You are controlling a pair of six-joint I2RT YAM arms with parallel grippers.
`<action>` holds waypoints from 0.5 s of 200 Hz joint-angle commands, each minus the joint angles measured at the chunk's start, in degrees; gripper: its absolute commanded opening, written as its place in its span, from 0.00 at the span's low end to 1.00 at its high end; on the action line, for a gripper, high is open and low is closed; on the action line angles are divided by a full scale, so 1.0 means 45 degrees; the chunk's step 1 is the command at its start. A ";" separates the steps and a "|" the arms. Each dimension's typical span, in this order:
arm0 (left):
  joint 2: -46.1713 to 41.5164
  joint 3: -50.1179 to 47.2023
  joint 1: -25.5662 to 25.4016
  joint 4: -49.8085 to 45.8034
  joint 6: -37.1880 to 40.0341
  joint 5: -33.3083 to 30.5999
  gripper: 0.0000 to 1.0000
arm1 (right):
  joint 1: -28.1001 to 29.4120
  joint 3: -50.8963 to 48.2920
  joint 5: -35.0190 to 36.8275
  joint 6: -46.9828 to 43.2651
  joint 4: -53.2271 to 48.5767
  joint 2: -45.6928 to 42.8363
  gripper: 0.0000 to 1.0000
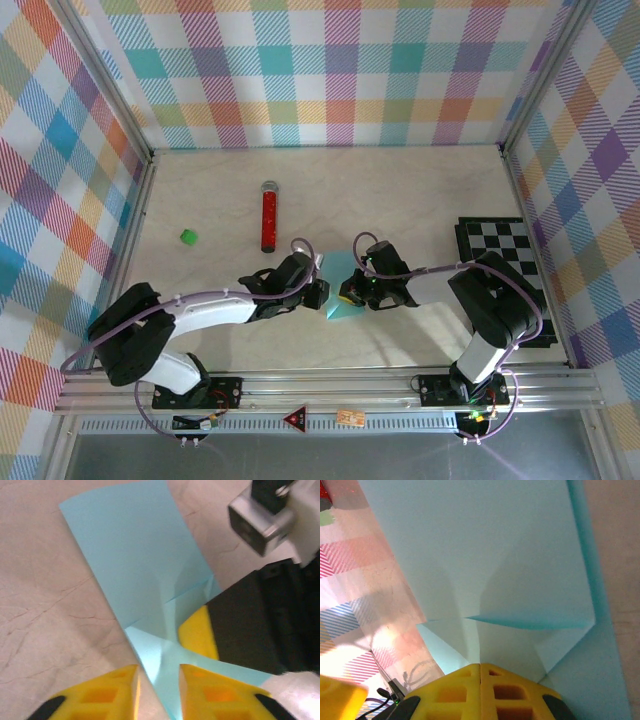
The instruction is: Fold a paper plane with a square sheet of paper (pick it up from the middle)
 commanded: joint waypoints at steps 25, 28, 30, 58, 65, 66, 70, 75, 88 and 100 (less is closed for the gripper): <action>0.0375 0.0027 0.0141 0.0304 -0.0330 0.3668 0.07 | 0.0017 -0.0547 0.0950 0.0353 -0.0769 0.0768 0.00; 0.0464 0.0041 0.0152 0.0333 -0.0353 0.3853 0.06 | 0.0016 -0.0548 0.0948 0.0344 -0.0765 0.0756 0.00; 0.0533 0.0064 0.0138 0.0361 -0.0389 0.3956 0.06 | 0.0016 -0.0548 0.0950 0.0327 -0.0765 0.0748 0.00; 0.1230 0.0112 0.0150 0.0890 -0.0692 0.4470 0.06 | 0.0016 -0.0544 0.0936 0.0275 -0.0825 0.0687 0.00; 0.1384 0.0151 0.0135 0.1016 -0.0721 0.4567 0.06 | 0.0016 -0.0517 0.0914 0.0241 -0.0872 0.0668 0.00; 0.1396 0.0154 0.0135 0.1035 -0.0724 0.4591 0.06 | 0.0016 -0.0513 0.0913 0.0239 -0.0867 0.0668 0.00; 0.1503 0.0199 0.0134 0.1097 -0.0739 0.4668 0.06 | 0.0016 -0.0524 0.0912 0.0210 -0.0867 0.0667 0.00; 0.1646 0.0265 0.0144 0.1131 -0.0745 0.4762 0.06 | 0.0016 -0.0500 0.0912 0.0202 -0.0900 0.0655 0.00; 0.2044 0.0505 0.0170 0.1113 -0.0744 0.4982 0.06 | 0.0016 -0.0488 0.0909 0.0161 -0.0988 0.0630 0.00; 0.2354 0.0598 0.0207 0.1161 -0.0799 0.5007 0.05 | 0.0016 -0.0497 0.0931 0.0139 -0.1024 0.0574 0.00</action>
